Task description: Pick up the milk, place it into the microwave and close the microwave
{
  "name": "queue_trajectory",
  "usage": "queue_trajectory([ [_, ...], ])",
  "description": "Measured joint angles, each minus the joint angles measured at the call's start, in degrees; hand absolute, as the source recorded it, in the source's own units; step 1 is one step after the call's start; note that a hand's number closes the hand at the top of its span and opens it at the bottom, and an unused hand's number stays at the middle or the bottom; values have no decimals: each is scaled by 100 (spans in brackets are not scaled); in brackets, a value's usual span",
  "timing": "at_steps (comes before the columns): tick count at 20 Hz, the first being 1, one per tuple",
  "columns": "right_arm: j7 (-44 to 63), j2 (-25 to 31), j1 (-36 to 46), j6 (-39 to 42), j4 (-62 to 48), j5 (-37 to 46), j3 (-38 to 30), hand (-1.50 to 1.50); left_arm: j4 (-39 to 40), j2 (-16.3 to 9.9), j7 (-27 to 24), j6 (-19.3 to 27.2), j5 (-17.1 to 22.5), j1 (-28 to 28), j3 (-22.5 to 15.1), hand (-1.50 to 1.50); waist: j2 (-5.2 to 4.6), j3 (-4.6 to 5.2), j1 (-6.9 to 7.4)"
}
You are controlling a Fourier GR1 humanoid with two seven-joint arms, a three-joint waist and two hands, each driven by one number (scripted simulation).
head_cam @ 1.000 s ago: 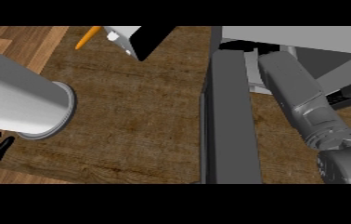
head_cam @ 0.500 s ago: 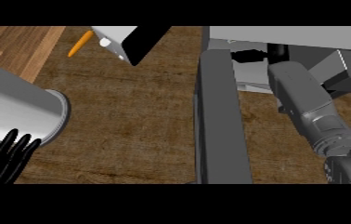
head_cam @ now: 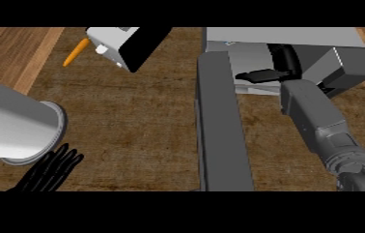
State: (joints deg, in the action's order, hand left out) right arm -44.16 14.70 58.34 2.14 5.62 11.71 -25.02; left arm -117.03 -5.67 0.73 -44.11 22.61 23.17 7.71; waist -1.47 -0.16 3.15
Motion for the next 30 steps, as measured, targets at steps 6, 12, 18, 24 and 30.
queue_trajectory([
  [6,-346,-384,-521,764,83,-223,-90,-150,450,216,-193,-119,-830,-330,-379,-150,90,10,-188],
  [12,-694,-804,-1336,1052,336,-236,105,-150,1021,401,-645,-42,-1720,-693,-574,150,162,20,-346],
  [18,-829,-855,-2315,977,738,-108,413,-150,1451,527,-807,548,-2254,-1123,-1069,150,213,28,-510],
  [24,-859,-678,-3346,1071,1489,-170,586,-150,2160,521,-1049,900,-2850,-1669,-1242,150,229,38,-622],
  [30,-823,-379,-4497,1343,2482,-445,637,-150,2800,513,-1326,1096,-3455,-2182,-1589,150,218,41,-661],
])
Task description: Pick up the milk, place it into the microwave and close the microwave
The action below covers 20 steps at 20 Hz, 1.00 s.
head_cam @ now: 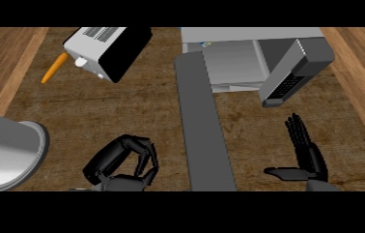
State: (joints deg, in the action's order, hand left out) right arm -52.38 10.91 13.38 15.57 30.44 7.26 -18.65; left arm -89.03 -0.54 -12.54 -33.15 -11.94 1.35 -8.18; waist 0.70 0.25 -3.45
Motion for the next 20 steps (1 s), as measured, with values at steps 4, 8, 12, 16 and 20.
queue_trajectory([
  [4,137,164,-759,253,890,-274,57,-150,600,33,-212,375,-151,-412,-374,150,-19,0,11],
  [8,330,301,-1533,593,1837,-622,151,-150,974,45,-544,954,-335,-525,-883,150,-26,0,37],
  [12,577,440,-2133,856,2809,-1031,223,-150,1369,35,-706,1499,-166,-764,-1503,150,-39,-1,39],
  [16,947,553,-2412,1158,3601,-1445,388,-150,1742,22,-515,2059,182,-1042,-2330,150,-56,-2,-20],
  [20,1352,633,-2653,1435,4377,-1908,566,-150,1974,7,-270,2769,665,-1386,-3050,150,-67,-1,-88],
])
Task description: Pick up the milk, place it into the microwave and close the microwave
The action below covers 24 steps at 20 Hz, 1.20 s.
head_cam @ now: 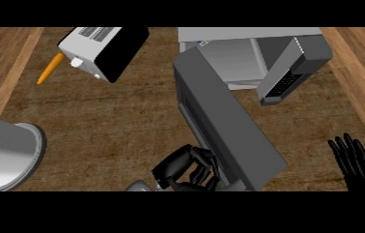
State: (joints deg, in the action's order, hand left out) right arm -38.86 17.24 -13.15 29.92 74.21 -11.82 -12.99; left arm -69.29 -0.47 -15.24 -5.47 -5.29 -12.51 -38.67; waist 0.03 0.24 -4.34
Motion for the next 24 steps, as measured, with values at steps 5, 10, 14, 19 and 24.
queue_trajectory([
  [5,496,81,-188,232,899,-463,279,-150,247,-41,221,973,579,-521,-743,150,-25,4,-142],
  [10,961,202,-261,388,1667,-891,468,-150,436,-91,365,1870,1090,-1041,-1280,150,-57,7,-269],
  [14,1244,321,-290,522,2149,-1158,588,-150,548,-88,485,2486,1433,-1463,-1568,150,-79,7,-404],
  [19,1534,410,-246,608,2553,-1384,735,-150,652,-39,419,3108,1912,-1923,-1664,150,-129,15,-546],
  [24,1790,472,-259,609,2883,-1618,813,-150,844,5,315,3612,2378,-2426,-1557,150,-168,16,-677],
])
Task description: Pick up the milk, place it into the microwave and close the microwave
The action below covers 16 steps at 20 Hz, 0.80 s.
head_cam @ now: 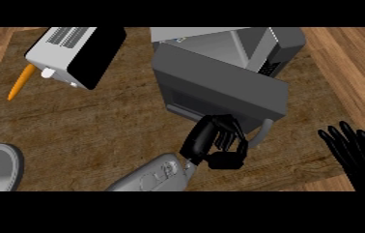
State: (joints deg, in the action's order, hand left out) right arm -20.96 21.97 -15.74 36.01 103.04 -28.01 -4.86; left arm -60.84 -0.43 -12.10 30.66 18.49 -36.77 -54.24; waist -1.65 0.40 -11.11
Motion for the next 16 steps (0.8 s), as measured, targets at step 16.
queue_trajectory([
  [16,700,264,69,-271,626,-625,-66,-150,1119,45,-409,453,1342,-1357,484,150,-168,-9,-301],
])
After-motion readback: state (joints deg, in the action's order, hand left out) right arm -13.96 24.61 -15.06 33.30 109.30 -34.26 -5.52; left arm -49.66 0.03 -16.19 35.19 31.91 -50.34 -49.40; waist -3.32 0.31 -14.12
